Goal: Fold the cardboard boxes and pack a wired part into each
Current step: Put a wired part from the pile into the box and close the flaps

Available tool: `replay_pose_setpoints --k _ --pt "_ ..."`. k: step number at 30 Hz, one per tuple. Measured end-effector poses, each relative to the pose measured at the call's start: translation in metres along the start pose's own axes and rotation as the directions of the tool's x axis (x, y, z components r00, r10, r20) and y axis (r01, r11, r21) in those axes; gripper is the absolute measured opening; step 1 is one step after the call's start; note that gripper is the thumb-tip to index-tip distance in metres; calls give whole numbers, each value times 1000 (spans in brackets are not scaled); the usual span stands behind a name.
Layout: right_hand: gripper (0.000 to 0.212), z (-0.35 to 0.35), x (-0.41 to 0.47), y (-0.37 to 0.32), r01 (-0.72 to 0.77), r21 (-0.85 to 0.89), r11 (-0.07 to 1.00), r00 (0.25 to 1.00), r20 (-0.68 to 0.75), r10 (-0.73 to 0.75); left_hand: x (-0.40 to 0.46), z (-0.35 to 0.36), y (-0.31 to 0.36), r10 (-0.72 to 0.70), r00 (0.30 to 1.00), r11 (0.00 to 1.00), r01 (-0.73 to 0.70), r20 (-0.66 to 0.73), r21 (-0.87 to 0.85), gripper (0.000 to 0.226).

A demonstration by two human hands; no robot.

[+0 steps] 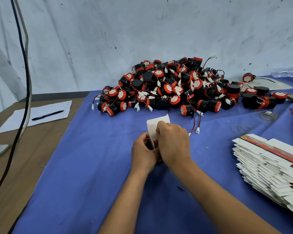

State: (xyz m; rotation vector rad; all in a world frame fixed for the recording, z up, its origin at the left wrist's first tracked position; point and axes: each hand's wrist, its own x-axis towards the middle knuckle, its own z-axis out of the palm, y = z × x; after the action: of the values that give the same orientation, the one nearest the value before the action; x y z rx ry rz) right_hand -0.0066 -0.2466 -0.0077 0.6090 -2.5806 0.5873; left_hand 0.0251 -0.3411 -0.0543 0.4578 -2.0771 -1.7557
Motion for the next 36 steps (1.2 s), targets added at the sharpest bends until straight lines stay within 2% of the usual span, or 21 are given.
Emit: replay_pose_setpoints --k 4,9,12,16,19,23,25,27,30,31,33,36 --pt "12 -6 -1 -6 62 34 997 995 71 -65 2 -1 -1 31 999 999 -32 14 34 21" --pt "22 -9 3 -16 98 -36 995 980 179 -90 4 1 0 100 995 988 -101 14 116 7" --pt "23 -9 -2 -16 168 -99 981 972 183 -148 5 1 -1 119 993 990 -120 20 79 10" --pt "14 -8 -4 0 201 -8 980 955 224 -194 4 -2 -4 132 991 984 -133 16 117 20" --pt "16 -13 3 12 224 73 972 910 341 -235 0 -5 -3 130 989 991 -131 66 21 16" --pt "16 -22 10 13 234 95 968 843 476 -251 3 -22 -4 123 953 992 -108 278 -66 38" --pt "16 -21 11 13 195 105 975 846 485 -221 4 -25 -7 131 939 991 -134 318 -12 47" --pt "17 -16 7 12 136 122 983 855 486 -179 6 -22 -8 161 952 979 -189 262 83 51" --pt "13 -6 1 13 158 102 982 916 357 -184 8 -18 -9 154 958 974 -189 243 126 47" --pt "13 -6 0 11 106 103 989 938 321 -134 8 -18 -9 144 959 975 -179 242 131 45" --pt "13 -6 1 4 76 130 989 927 357 -118 8 -18 -8 136 963 967 -180 232 181 38" --pt "14 -13 6 -2 85 137 987 947 297 -123 7 -18 -5 157 962 951 -208 223 227 35"
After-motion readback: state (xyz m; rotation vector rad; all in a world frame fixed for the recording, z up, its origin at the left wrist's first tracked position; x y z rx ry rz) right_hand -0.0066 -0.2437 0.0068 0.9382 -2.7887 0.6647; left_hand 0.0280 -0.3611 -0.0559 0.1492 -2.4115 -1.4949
